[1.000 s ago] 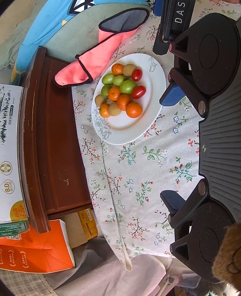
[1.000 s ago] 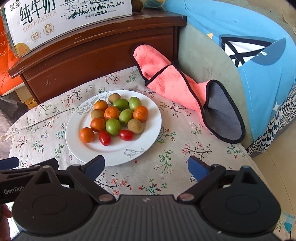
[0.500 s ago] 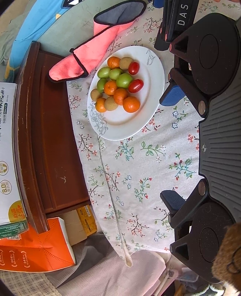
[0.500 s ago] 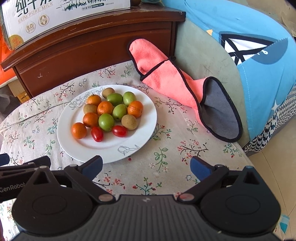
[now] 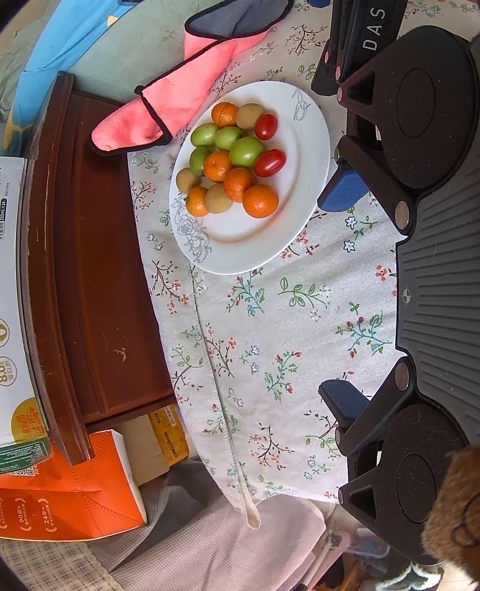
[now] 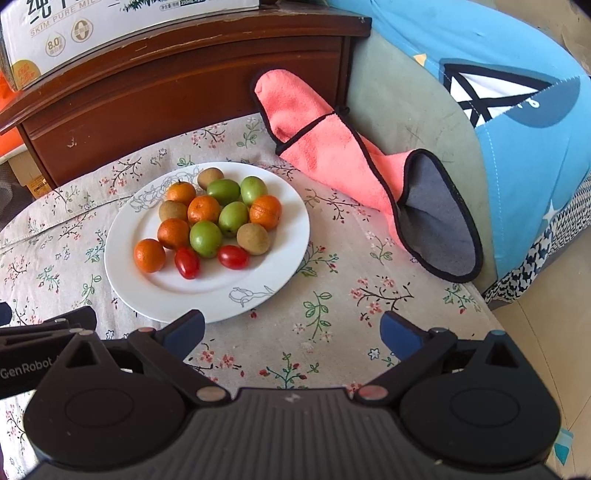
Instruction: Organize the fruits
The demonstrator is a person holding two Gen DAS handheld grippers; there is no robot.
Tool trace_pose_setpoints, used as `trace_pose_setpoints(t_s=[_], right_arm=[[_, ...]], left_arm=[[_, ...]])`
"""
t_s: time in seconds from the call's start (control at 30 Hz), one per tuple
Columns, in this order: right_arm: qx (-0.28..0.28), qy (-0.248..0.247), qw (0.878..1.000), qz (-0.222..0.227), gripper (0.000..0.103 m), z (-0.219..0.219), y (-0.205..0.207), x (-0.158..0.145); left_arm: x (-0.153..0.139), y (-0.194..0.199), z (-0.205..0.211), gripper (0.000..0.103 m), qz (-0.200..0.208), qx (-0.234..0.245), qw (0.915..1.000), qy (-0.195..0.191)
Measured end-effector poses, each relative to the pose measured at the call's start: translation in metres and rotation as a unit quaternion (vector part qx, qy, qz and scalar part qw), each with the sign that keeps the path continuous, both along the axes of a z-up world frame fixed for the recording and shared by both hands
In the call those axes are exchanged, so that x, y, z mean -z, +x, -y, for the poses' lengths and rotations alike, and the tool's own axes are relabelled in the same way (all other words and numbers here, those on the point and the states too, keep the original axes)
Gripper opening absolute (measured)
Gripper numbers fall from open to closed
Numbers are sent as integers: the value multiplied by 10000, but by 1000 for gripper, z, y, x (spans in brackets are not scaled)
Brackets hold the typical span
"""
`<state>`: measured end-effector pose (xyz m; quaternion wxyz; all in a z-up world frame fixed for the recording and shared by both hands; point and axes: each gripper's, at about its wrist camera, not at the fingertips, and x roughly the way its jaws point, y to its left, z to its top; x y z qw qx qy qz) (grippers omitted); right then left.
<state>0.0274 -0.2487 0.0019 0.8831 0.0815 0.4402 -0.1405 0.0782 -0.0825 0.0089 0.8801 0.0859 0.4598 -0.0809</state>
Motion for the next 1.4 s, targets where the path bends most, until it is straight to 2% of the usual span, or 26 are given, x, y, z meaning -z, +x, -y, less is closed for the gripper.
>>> trace_pose_setpoints(t_s=[0.8,1.4], right_arm=[[-93,-87,9999,32,101,-2,1,-2],[-162,-236,9996,-53,101,-6,-6,-1]], left_arm=[[-4,-3,-2,98,78,-25,9999,111],[-8,-18,-5,98,173,135,9997,99]])
